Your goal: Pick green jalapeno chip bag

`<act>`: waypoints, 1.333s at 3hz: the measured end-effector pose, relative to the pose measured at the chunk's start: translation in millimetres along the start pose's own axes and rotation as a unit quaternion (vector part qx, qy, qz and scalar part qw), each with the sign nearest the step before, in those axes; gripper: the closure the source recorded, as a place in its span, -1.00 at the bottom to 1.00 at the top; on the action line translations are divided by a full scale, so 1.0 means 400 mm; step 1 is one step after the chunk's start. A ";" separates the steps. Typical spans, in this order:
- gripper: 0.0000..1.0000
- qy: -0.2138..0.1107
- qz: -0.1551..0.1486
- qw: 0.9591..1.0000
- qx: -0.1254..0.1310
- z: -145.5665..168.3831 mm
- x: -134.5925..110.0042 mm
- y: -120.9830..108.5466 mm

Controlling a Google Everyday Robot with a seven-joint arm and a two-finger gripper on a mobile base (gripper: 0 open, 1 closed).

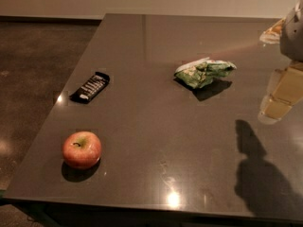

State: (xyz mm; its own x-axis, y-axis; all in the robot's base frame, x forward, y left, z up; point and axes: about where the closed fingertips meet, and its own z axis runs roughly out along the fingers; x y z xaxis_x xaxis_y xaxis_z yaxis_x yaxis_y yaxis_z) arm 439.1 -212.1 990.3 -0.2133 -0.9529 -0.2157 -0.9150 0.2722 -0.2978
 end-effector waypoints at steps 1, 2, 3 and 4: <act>-1.00 0.005 0.001 1.000 0.002 0.002 -0.005 -0.005; -1.00 0.003 0.025 1.000 0.012 0.050 -0.030 -0.063; -1.00 -0.006 0.064 0.998 0.023 0.104 -0.048 -0.134; -1.00 -0.013 0.104 0.994 0.036 0.155 -0.052 -0.205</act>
Offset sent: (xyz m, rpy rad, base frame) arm 0.0747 0.0130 -0.0264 0.0377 -0.0128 -0.1365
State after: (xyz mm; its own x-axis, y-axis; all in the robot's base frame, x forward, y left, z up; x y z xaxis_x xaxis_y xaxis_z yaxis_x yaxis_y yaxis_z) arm 539.8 -206.4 961.6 -0.3859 -0.8713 -0.3033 -0.8248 0.4731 -0.3097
